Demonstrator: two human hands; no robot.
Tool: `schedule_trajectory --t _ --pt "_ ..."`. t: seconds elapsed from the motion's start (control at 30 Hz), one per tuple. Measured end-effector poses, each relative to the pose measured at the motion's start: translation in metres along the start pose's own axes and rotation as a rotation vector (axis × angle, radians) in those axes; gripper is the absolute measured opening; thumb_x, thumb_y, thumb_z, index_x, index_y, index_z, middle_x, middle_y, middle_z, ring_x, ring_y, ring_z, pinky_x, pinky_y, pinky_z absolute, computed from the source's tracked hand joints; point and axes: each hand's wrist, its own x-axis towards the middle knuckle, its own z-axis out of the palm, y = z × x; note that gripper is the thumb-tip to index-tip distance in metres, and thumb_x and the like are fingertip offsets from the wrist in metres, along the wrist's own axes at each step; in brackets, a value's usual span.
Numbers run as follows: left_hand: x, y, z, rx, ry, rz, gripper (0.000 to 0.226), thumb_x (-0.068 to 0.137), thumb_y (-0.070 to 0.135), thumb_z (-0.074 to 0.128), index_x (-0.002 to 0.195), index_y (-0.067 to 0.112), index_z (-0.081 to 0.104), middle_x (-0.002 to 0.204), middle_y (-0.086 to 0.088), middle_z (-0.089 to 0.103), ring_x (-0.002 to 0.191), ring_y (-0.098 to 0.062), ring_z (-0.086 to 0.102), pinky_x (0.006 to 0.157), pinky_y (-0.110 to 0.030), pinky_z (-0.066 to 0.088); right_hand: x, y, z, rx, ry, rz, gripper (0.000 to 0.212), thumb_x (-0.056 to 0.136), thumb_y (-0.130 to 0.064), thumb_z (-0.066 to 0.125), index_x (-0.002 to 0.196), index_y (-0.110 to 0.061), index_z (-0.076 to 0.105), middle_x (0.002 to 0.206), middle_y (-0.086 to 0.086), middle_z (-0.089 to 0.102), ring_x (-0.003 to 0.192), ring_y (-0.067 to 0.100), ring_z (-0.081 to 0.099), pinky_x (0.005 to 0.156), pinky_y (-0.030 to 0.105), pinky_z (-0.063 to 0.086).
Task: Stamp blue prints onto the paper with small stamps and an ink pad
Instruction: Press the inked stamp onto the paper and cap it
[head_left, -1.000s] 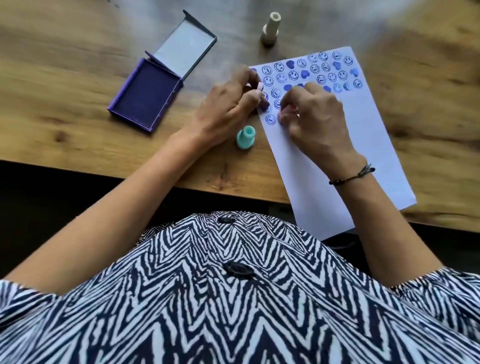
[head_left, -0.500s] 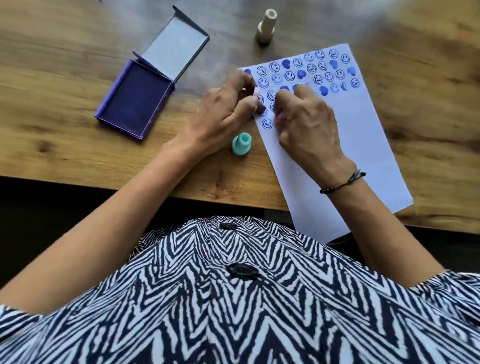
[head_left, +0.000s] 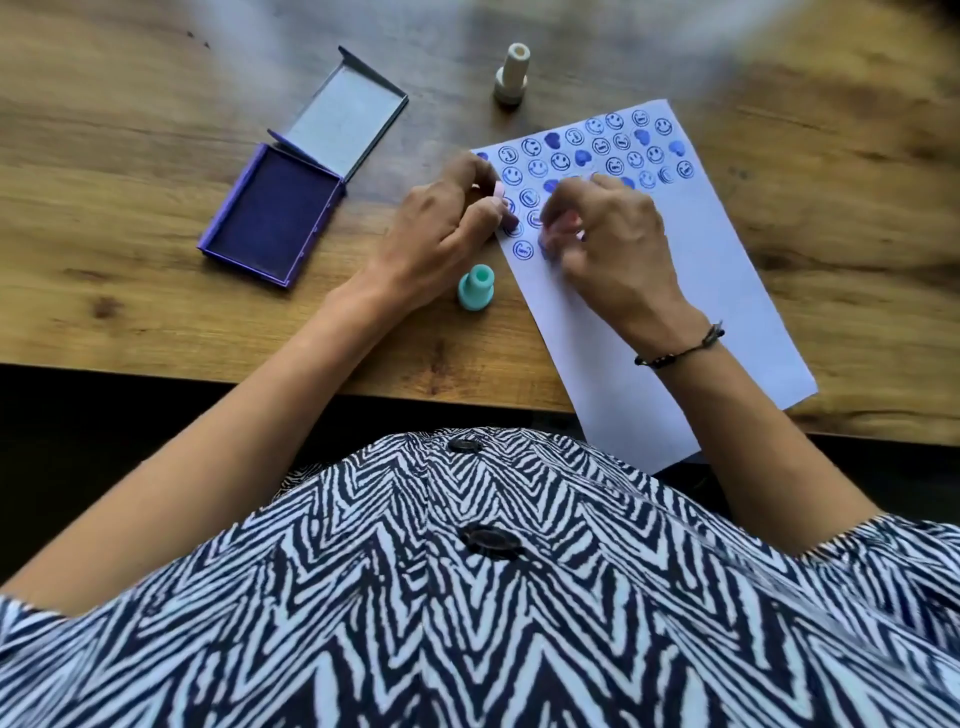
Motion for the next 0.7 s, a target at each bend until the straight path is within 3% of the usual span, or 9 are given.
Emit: schedule_trajectory --t 0.07,0.13,0.2,0.3,0.43,0.57,0.7 --pt "0.000 0.001 0.000 0.005 -0.005 -0.006 0.017 0.094 0.012 0.041 0.105 0.001 0.049 0.099 -0.009 0.072 0.099 -0.020 0.065 0.086 -0.030 0.046 -0.006 0.006 -0.011 0.226 0.139 0.092 0.011 0.077 -0.009 0.058 0.084 -0.014 0.065 0.082 0.002 0.066 0.074 0.022 0.063 0.068 0.035 0.053" --pt "-0.001 0.001 -0.001 -0.008 -0.005 -0.012 0.017 0.094 0.011 0.041 0.104 0.001 0.048 0.097 -0.007 0.071 0.098 -0.019 0.065 0.086 -0.030 0.046 -0.013 0.010 -0.022 0.505 0.251 0.187 0.008 0.075 -0.013 0.064 0.080 -0.018 0.066 0.069 -0.011 0.064 0.058 0.012 0.063 0.056 0.032 0.056" --pt "-0.001 0.002 -0.001 -0.037 -0.018 -0.029 0.016 0.093 0.011 0.041 0.104 0.002 0.048 0.097 -0.006 0.071 0.098 -0.018 0.065 0.087 -0.029 0.046 -0.019 0.014 -0.029 0.676 0.299 0.274 0.008 0.074 -0.015 0.067 0.077 -0.022 0.064 0.064 -0.011 0.063 0.048 0.009 0.061 0.050 0.028 0.055" --pt "-0.002 0.002 -0.005 -0.120 -0.038 -0.058 0.017 0.094 0.014 0.043 0.106 0.004 0.049 0.103 -0.008 0.069 0.099 -0.012 0.064 0.089 -0.027 0.047 -0.024 0.014 -0.030 0.803 0.253 0.379 0.010 0.077 -0.013 0.068 0.076 -0.021 0.063 0.066 -0.001 0.064 0.042 0.011 0.060 0.048 0.024 0.051" --pt "-0.008 0.009 -0.012 -0.314 0.022 -0.064 0.018 0.090 0.012 0.051 0.108 0.008 0.053 0.096 0.002 0.061 0.082 0.010 0.056 0.075 -0.007 0.043 -0.024 -0.002 -0.027 1.009 0.139 0.398 0.008 0.080 -0.008 0.066 0.081 -0.014 0.062 0.069 0.005 0.062 0.045 0.013 0.058 0.054 0.027 0.055" --pt "-0.019 0.017 -0.012 -0.522 0.007 -0.078 0.020 0.087 0.005 0.054 0.108 0.004 0.054 0.093 0.000 0.060 0.086 -0.003 0.056 0.084 -0.019 0.047 -0.022 -0.025 -0.027 1.163 0.059 0.324 0.007 0.080 -0.008 0.067 0.083 -0.013 0.062 0.073 0.010 0.063 0.052 0.017 0.060 0.059 0.029 0.056" --pt "-0.025 0.024 -0.013 -0.527 0.017 -0.069 0.025 0.087 0.002 0.055 0.111 -0.007 0.053 0.094 -0.003 0.062 0.083 0.001 0.059 0.080 -0.016 0.047 -0.021 -0.038 -0.024 1.185 0.061 0.261 0.007 0.081 -0.007 0.067 0.082 -0.013 0.064 0.065 0.002 0.065 0.053 0.017 0.062 0.059 0.027 0.055"
